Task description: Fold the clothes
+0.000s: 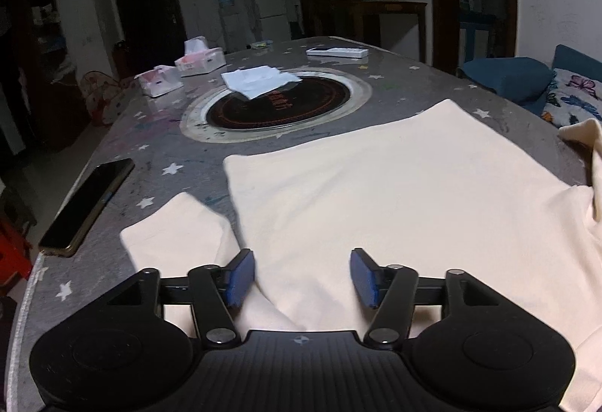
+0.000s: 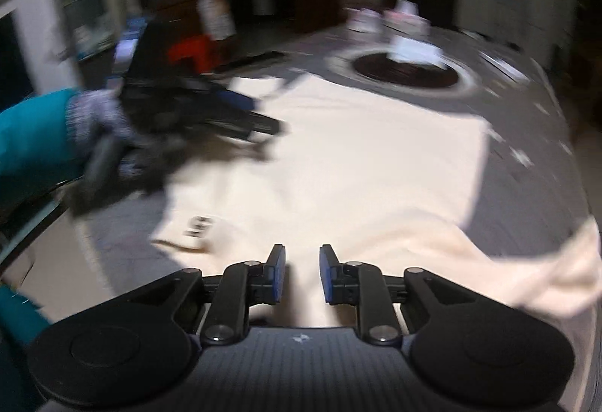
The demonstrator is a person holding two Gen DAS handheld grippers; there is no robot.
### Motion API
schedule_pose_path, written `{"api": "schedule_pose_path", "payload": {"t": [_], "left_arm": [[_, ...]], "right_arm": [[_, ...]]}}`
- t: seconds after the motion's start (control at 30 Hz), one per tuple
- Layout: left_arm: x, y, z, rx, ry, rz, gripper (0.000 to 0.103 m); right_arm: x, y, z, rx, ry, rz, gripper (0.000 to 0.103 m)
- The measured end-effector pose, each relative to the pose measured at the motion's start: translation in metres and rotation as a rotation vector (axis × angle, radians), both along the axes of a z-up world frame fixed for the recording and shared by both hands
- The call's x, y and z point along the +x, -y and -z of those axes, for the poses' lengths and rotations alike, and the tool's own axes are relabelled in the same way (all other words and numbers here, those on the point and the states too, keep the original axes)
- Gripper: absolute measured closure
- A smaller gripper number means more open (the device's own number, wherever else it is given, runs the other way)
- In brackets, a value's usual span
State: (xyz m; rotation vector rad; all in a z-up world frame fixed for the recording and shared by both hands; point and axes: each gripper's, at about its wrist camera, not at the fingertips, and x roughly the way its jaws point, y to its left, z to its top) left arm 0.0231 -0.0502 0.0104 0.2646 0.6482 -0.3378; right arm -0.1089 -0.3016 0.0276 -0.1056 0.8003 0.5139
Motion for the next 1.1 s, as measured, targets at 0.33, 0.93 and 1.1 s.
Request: {"api": "schedule_pose_path", "payload": {"t": [0.33, 0.93, 1.1], "left_arm": [[-0.009, -0.023, 0.003, -0.029, 0.009, -0.058, 0.034], [-0.050, 0.021, -0.027, -0.096, 0.031, 0.118, 0.034], [-0.070, 0.053, -0.017, -0.104, -0.014, 0.273, 0.034]], "right_arm": [[0.017, 0.066, -0.015, -0.005, 0.099, 0.254, 0.070], [0.130, 0.137, 0.004, -0.303, -0.057, 0.472, 0.082], [0.114, 0.138, -0.004, -0.307, -0.029, 0.470, 0.099]]}}
